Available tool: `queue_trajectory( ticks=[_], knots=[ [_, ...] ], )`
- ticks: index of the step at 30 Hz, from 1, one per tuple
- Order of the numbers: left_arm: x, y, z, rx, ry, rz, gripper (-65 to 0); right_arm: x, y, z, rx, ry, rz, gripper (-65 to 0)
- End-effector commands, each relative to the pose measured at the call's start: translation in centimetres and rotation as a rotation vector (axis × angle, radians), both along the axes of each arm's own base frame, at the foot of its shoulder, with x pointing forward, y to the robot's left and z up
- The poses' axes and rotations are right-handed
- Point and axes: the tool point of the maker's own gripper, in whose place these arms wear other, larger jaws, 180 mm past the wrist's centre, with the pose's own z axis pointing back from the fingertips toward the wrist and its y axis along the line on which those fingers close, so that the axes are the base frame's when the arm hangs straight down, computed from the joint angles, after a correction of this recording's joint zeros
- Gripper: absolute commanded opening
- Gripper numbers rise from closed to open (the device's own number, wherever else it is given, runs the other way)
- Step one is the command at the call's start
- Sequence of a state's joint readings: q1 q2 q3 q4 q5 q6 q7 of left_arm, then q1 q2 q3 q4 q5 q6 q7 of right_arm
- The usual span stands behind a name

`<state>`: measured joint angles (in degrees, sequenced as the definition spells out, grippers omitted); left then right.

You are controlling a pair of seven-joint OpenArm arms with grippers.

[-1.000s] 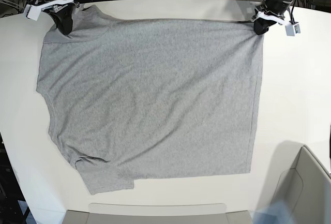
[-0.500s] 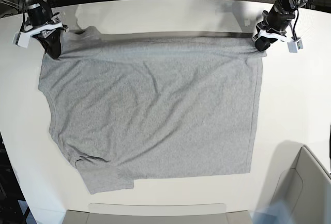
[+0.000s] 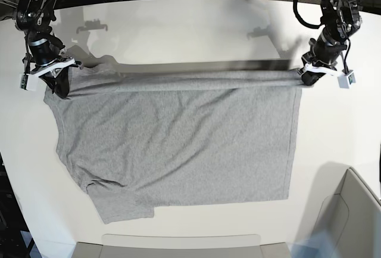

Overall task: Fold the T-shirt properly
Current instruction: 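Lift both shoulder corners and fold the collar edge over the shirt body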

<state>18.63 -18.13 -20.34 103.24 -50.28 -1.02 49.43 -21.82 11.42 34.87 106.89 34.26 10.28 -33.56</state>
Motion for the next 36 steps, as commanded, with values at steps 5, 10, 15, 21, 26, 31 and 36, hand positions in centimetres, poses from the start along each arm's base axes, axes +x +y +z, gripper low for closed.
queue_trajectory(
  ticks=[5, 10, 15, 21, 26, 31, 36],
  knots=[
    [1.8, 1.2, 1.8, 0.078, -0.052, 0.001, -65.0, 1.4, -0.8, 2.0, -0.057, -0.058, -0.010, -65.0],
    [4.0, 1.5, 3.0, 0.135, -0.035, -0.027, -65.0, 2.4, -1.5, 2.4, -0.120, -0.064, -0.023, -65.0],
    [6.1, 2.0, 3.6, 0.158, -0.052, -0.015, -65.0, 4.5, -1.4, 0.8, -0.144, -0.028, -0.006, -65.0],
    [8.2, 0.1, 1.2, 0.118, -0.004, -0.057, -65.0, 7.4, -1.8, -0.8, -0.185, 0.015, 0.012, -65.0],
    [9.5, 0.9, 1.0, 0.148, -0.020, -0.031, -65.0, 9.3, -1.5, -0.6, -0.174, 0.003, 0.033, -65.0],
    [10.4, 1.4, -0.1, 0.130, -0.005, -0.005, -65.0, 10.5, -1.0, -1.5, -0.175, 0.024, 0.062, -65.0],
    [11.7, 1.9, -0.6, 0.110, 0.001, 0.014, -65.0, 12.0, -0.6, -2.2, -0.213, 0.047, 0.074, -65.0]
  ],
)
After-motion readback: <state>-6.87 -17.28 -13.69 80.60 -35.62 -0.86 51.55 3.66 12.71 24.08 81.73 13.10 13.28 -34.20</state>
